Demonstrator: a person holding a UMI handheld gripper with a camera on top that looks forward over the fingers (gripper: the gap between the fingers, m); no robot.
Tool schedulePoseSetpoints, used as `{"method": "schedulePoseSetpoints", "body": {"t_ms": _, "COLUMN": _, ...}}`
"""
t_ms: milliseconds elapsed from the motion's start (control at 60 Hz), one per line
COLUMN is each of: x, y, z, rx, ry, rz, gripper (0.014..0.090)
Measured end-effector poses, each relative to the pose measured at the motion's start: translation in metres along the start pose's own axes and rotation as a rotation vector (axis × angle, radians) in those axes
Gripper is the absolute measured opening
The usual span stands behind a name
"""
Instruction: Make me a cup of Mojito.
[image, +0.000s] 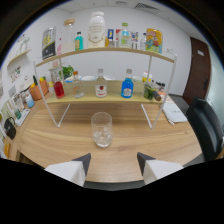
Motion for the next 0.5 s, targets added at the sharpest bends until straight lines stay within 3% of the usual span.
{"method": "schedulePoseSetpoints", "body": {"t_ms": 217, "x": 0.053, "y": 0.0, "z": -0.013, "rx": -0.01, "ry": 0.03, "rz": 0.011, "gripper": 0.0864}}
{"method": "schedulePoseSetpoints", "body": {"t_ms": 500, "x": 0.107, "y": -0.078, "z": 0.01, "rx": 0.101, "ry": -0.001, "rz": 0.0, "gripper": 0.0863}}
